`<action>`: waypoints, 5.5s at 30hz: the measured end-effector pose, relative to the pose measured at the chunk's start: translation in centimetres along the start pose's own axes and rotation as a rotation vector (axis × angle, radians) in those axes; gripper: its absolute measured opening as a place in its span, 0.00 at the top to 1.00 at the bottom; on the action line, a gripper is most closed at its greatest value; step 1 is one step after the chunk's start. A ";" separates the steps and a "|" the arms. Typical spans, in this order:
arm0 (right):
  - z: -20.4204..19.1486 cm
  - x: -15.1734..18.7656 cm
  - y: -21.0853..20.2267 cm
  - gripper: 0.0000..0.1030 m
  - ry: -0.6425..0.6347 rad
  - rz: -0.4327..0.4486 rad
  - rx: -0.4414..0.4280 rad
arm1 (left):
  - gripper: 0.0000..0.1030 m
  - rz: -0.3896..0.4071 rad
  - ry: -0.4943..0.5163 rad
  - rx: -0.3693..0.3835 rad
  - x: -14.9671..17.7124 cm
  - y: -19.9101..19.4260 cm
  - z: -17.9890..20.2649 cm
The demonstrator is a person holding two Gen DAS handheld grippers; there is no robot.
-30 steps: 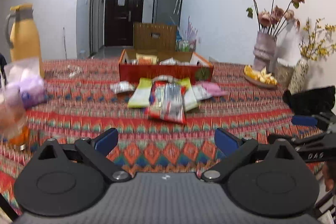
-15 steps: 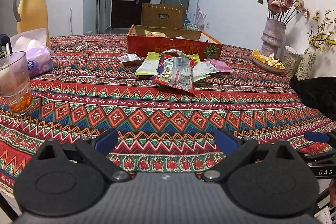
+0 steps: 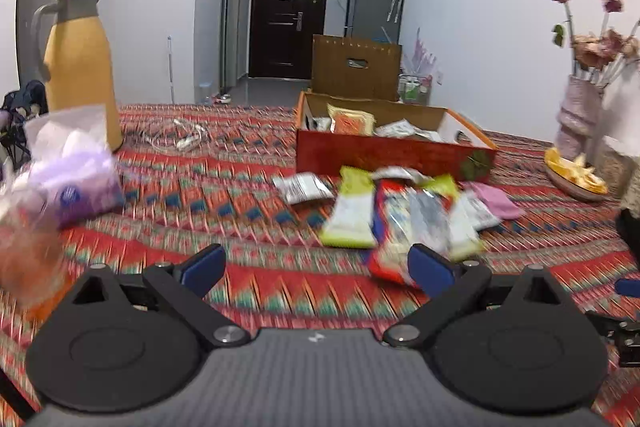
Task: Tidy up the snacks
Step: 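Grasp a white sachet with the left tool while the right tool grasps another white sachet, then carry both white sachets over the orange box, then open both tools to drop the white sachets into the box, then withdraw both tools from the box back toward the snack pile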
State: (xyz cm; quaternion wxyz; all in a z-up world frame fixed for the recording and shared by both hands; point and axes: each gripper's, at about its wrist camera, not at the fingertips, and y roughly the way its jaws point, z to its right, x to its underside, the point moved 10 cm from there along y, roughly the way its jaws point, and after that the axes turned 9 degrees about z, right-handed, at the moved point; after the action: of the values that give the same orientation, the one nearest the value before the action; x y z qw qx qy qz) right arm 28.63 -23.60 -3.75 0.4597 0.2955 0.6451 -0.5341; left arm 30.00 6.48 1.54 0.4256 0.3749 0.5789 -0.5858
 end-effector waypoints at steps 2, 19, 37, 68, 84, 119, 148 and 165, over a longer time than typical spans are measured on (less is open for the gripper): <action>0.0 -1.6 2.1 0.25 -0.025 0.005 -0.012 | 0.04 0.009 0.005 0.008 -1.3 2.5 0.0; -0.6 -6.9 20.2 0.51 -0.078 -0.046 -0.068 | 0.37 -0.140 0.016 -0.034 0.2 23.0 -1.3; -3.2 -5.4 20.2 0.55 -0.191 -0.044 -0.106 | 0.57 -0.135 0.055 -0.056 0.6 21.8 -1.8; -2.7 3.2 -1.9 0.68 0.078 -0.029 -0.101 | 0.57 -0.119 -0.022 0.102 6.0 -3.8 5.8; -2.2 1.3 -1.9 0.68 0.084 0.038 -0.097 | 0.57 -0.073 0.010 0.132 3.3 -2.9 7.7; -0.9 -14.9 35.2 0.45 0.061 -0.046 -0.197 | 0.36 -0.152 0.023 0.124 -8.8 35.7 10.6; 1.5 -17.1 6.6 0.14 -0.027 0.210 -0.045 | 0.00 0.117 0.090 0.105 -10.9 4.1 5.8; -1.9 0.0 -6.2 0.05 -0.025 0.129 0.058 | 0.00 -0.057 -0.004 0.086 5.5 -8.0 1.2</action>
State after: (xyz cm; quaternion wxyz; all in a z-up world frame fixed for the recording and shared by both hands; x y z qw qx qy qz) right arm 22.70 -23.38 -1.09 0.4924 0.3428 0.6033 -0.5255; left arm 20.63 4.66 -0.68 0.3935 0.3749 0.5629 -0.6228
